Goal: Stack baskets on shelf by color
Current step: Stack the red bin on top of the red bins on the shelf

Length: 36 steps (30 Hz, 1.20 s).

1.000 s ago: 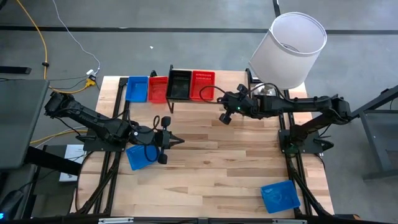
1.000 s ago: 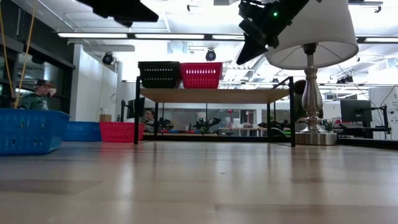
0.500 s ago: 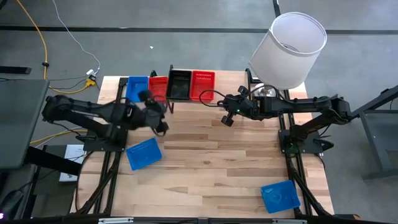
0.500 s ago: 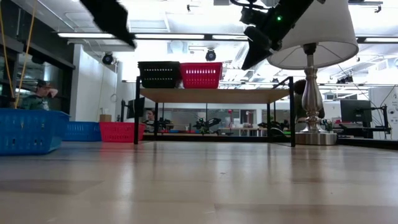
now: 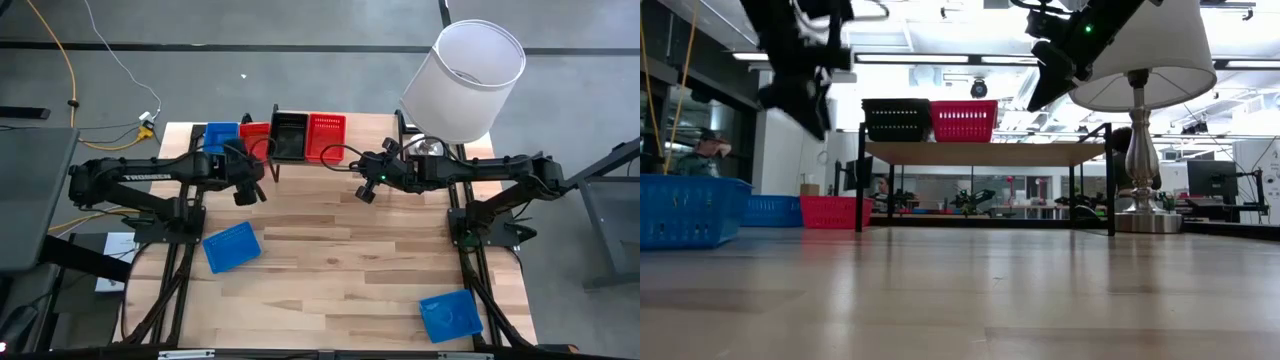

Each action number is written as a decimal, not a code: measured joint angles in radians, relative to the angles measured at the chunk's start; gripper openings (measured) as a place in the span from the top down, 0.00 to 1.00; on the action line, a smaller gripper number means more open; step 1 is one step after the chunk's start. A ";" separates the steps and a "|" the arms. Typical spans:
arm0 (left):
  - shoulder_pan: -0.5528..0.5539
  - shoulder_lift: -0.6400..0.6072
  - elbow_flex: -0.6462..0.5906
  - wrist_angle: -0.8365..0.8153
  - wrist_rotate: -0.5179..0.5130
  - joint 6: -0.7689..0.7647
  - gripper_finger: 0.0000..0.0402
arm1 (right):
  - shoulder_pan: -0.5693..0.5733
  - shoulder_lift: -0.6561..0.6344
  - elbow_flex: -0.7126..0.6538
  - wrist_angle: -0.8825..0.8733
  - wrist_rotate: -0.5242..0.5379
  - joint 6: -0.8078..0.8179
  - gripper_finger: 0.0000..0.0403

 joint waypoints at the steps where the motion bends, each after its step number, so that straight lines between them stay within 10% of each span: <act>1: 0.007 0.000 -0.029 0.019 0.009 0.021 0.44 | 0.000 0.000 0.000 0.000 0.000 0.000 1.00; 14: 0.081 0.000 -0.358 0.452 -0.124 0.189 0.44 | 0.000 0.000 0.000 0.040 0.000 -0.010 1.00; 36: 0.230 0.204 -0.400 0.699 -0.195 0.330 0.44 | 0.000 0.000 0.000 0.045 -0.004 0.001 1.00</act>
